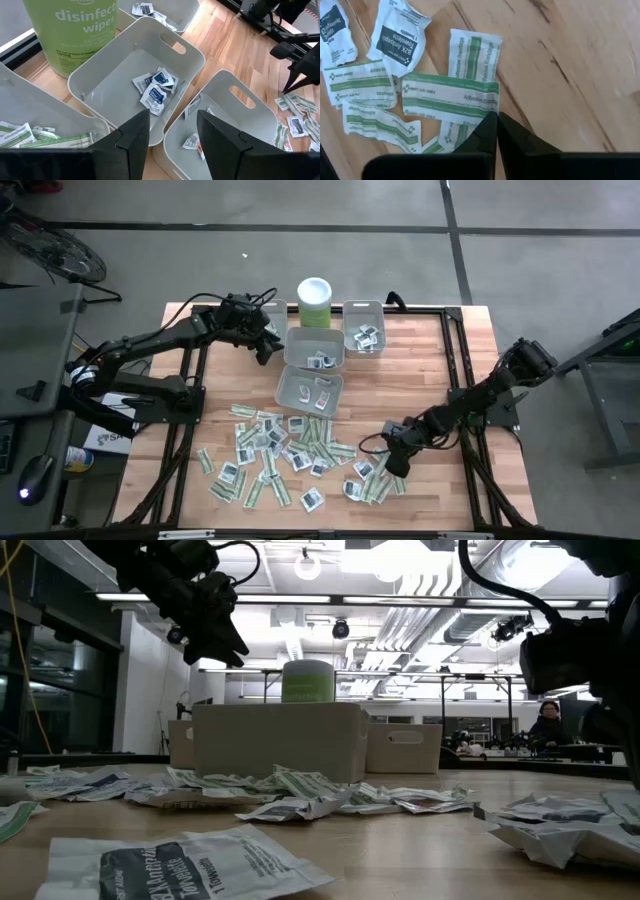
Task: Pick & Place First Aid Supplies
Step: Put the bandage pack into the left bin
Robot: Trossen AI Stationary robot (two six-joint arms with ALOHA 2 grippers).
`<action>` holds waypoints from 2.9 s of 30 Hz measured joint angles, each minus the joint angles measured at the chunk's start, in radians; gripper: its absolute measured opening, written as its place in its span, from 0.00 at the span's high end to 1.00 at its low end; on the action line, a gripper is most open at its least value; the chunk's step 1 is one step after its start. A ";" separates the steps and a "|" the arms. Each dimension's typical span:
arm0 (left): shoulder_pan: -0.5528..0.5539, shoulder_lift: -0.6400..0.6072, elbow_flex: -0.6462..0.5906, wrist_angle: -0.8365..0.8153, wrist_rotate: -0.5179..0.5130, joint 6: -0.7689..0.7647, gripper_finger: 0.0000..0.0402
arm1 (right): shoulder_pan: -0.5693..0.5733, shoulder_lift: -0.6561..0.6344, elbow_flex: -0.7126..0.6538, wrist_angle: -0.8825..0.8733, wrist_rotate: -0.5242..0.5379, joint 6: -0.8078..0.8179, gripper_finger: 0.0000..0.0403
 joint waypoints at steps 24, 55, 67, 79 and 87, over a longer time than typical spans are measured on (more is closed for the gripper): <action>0.000 0.000 0.000 -0.021 0.018 0.006 0.59 | -0.012 -0.244 0.002 -0.043 0.272 0.152 1.00; -0.108 0.012 0.000 0.510 0.270 -0.004 0.59 | -0.391 -0.328 0.018 0.722 0.731 -0.650 1.00; -0.261 0.073 0.000 0.699 0.008 -0.066 0.59 | -0.438 -0.328 0.139 0.684 0.654 -0.883 1.00; -0.304 0.160 0.000 0.876 -0.072 -0.182 0.59 | -0.502 -0.328 0.154 0.651 0.506 -0.908 1.00; -0.304 0.167 0.000 0.886 -0.076 -0.192 0.59 | -0.543 -0.319 0.154 0.650 0.448 -0.899 1.00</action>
